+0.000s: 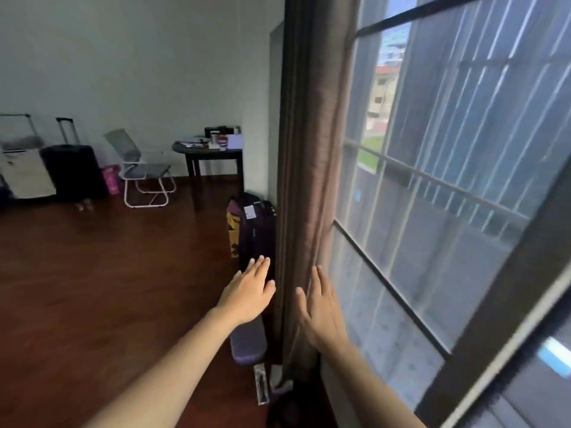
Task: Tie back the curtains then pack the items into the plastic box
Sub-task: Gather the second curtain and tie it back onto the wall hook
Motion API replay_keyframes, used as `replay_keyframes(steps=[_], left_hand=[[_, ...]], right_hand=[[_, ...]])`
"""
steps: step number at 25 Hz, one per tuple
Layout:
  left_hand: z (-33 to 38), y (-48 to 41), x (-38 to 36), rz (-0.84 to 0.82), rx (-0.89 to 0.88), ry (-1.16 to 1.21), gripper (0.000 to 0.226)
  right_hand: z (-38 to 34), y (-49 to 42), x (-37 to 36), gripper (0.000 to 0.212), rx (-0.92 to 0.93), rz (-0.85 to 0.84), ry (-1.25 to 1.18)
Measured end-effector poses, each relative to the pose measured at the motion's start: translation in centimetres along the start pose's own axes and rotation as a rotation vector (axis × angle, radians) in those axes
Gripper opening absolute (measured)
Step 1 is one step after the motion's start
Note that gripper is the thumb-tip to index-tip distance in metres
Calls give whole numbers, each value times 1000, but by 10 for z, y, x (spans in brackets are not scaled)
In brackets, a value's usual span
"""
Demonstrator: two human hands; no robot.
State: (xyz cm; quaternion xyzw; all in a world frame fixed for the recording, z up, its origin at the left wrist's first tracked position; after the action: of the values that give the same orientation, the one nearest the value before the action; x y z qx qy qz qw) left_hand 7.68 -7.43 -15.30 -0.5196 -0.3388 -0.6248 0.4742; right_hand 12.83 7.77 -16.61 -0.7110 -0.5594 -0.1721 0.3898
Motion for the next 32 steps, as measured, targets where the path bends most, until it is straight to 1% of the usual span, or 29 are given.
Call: replay_keyframes(steps=[3,7,11,15,17,20,22,25,27,29,32], left_hand=[[-36,-46,6,47,26,-1,58],[-90,-114,22,79,130,28,58],[-130,-168,37,130,168,47,58],[-189,-220,28,83,183,77,60],[-222,-254,27,69,171,118,59],[-273,-309,27,31,122,196,57],[-302,-341,31,-28,51,233,56],[-328,-385,47,-75,-83,292,55],[-335,-408,53,-64,-145,351,53],[-335,-423,50,-121,-197,465,50],[-326,-447,34,-216,-241,588,45]], right_hand=[[3,-53,-36,75,11,23,-59],[8,-128,-86,63,-17,7,-148],[3,-194,-134,61,0,-12,-207],[-8,-248,-189,62,-64,-18,-245],[-10,-279,-213,62,-103,35,-239],[-5,-318,-248,61,-233,135,-228],[-10,-334,-271,60,-380,194,-245],[-30,-352,-298,60,-513,306,-264],[-35,-363,-309,59,-537,331,-255],[-39,-371,-319,58,-538,352,-213],[-37,-391,-321,59,-539,446,-194]])
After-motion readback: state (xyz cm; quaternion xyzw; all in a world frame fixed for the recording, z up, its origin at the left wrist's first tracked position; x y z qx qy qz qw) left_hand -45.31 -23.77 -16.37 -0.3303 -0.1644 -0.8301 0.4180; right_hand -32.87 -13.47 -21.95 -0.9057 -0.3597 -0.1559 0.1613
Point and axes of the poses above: each hand's wrist, its own y-axis away from the middle knuckle, its own x-axis out of the back of the hand, z = x × y, the point moved 4 cm from there along -y, towards the middle knuckle, and after that the axes turned 8 degrees about -y, right-handed, at the moved point
